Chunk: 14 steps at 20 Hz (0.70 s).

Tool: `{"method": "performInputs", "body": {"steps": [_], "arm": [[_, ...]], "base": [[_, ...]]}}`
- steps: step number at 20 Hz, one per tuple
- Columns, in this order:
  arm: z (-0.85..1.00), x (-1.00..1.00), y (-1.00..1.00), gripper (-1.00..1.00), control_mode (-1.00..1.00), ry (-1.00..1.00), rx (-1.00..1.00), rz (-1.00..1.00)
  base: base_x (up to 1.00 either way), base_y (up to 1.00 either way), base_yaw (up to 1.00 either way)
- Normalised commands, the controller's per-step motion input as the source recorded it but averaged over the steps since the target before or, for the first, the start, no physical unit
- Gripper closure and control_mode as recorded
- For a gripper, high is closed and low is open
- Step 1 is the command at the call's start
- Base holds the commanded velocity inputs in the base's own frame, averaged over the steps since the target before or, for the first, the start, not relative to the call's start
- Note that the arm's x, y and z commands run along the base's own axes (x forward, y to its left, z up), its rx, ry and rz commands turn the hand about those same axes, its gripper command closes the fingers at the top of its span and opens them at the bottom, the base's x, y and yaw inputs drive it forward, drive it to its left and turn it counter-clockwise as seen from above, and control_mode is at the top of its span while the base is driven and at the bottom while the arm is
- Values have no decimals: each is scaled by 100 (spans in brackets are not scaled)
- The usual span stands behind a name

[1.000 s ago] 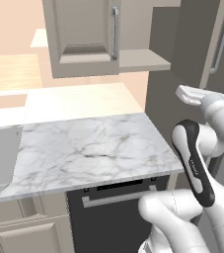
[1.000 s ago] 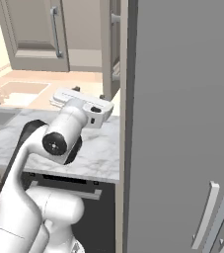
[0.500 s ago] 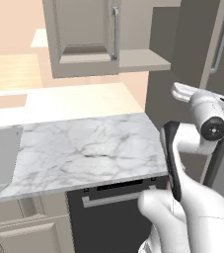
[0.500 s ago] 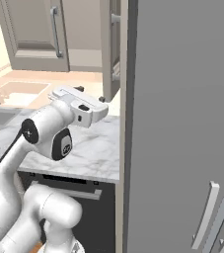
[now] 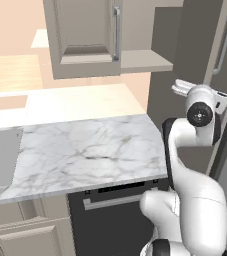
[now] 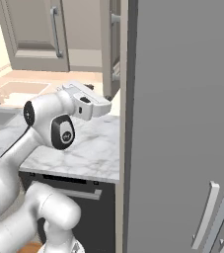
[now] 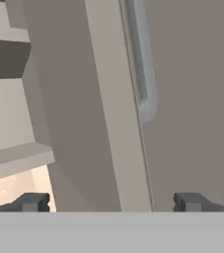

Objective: Open the cabinet and move the ladle to the pot. Then close the cabinet.

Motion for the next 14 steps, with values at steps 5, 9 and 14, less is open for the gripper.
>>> {"method": "performInputs", "body": {"steps": [5, 9, 14], "arm": [[0, 31, -15, -100, -100, 3, -1, -5], [0, 31, -20, -100, -100, 0, -1, 0], [-6, 31, -21, -100, -100, 0, -1, 0]], "base": [[0, 0, 0], [0, 0, 0], [0, 0, 0]]}}
